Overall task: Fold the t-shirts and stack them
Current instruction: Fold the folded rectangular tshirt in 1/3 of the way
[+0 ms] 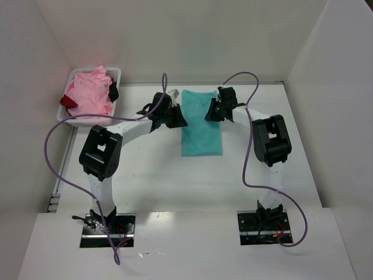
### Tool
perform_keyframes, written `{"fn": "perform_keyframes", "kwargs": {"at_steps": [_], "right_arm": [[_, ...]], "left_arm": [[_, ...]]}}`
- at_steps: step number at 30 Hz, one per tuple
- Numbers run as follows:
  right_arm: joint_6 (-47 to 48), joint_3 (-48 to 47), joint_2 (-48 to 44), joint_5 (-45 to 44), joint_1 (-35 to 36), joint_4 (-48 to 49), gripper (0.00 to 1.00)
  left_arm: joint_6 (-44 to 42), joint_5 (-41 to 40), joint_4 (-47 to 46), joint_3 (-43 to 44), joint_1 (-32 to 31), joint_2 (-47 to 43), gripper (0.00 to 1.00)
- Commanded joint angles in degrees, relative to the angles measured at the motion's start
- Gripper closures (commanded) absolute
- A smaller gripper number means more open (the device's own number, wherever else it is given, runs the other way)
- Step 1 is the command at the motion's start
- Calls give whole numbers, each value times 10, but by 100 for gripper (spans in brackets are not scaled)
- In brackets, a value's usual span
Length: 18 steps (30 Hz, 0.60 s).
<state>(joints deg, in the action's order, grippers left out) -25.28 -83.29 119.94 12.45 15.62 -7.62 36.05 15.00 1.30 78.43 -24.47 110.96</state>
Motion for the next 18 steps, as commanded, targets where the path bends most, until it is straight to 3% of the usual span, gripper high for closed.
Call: {"fn": "perform_keyframes", "kwargs": {"at_steps": [1, 12, 18], "right_arm": [[22, -31, -2, -35, 5, -5, 76], [16, -10, -80, -41, -1, 1, 76], [5, 38, -145, -60, -1, -5, 62]], "left_arm": [[-16, 29, -29, 25, -11, 31, 81], [-27, -40, 1, 130, -11, 123, 87], [-20, -62, 20, 159, -6, 154, 87]]}}
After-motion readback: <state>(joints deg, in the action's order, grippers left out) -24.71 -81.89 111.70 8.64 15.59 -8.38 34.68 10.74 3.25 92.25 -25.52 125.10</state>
